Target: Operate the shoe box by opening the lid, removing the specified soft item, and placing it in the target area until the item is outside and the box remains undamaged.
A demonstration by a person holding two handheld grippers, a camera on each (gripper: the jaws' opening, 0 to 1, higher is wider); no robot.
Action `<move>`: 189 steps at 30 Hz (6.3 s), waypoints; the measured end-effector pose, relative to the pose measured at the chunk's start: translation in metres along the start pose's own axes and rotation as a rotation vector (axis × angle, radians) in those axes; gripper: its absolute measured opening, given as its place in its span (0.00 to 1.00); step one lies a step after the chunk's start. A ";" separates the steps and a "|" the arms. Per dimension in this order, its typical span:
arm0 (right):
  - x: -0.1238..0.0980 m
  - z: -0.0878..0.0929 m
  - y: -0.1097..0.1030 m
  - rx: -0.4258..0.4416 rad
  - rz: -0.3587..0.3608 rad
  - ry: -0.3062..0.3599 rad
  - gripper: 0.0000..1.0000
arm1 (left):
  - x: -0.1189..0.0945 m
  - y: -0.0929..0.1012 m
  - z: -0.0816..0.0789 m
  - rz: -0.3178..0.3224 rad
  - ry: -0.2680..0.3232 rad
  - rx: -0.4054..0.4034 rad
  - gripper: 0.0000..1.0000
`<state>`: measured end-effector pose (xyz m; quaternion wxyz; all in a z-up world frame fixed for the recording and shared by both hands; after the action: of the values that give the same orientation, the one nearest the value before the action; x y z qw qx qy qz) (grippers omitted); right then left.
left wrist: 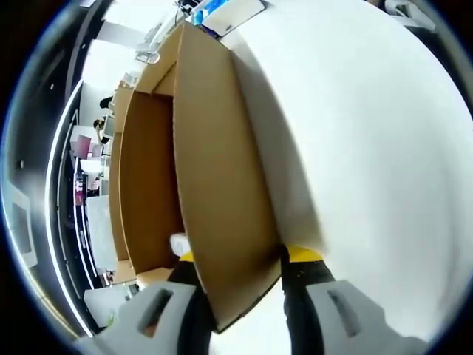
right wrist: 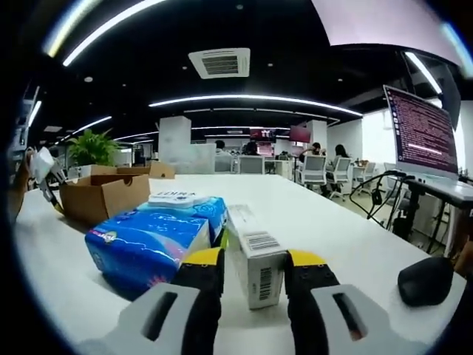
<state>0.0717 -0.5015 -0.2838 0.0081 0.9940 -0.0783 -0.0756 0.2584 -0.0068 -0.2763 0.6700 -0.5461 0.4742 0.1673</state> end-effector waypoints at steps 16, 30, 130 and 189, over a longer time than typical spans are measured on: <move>-0.004 -0.001 -0.016 0.009 -0.034 0.011 0.20 | 0.001 -0.001 0.001 -0.001 -0.002 0.001 0.33; -0.003 -0.001 -0.017 0.015 -0.055 0.010 0.19 | 0.000 0.000 0.000 -0.003 -0.003 0.002 0.33; 0.191 -0.084 -0.491 -1.500 -1.385 -0.223 0.50 | -0.003 0.006 0.000 0.004 0.017 0.021 0.33; 0.176 -0.039 -0.355 -0.842 -1.111 -0.619 0.21 | -0.002 0.006 0.001 -0.003 -0.005 0.018 0.34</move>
<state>0.3039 -0.1787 -0.2813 0.3250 0.7338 0.4701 -0.3674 0.2531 -0.0034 -0.2779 0.6762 -0.5406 0.4732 0.1633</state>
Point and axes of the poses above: the point that each gripper's makers call its tool centre point, and the gripper's own axes: x roughly forward along the fingers, y roughly to its right, z roughly out of its underside, the point moved 6 cm from there along -x, roughly backward along the fingers, and after that the axes turned 1 degree about -z, right-handed, at the moved point
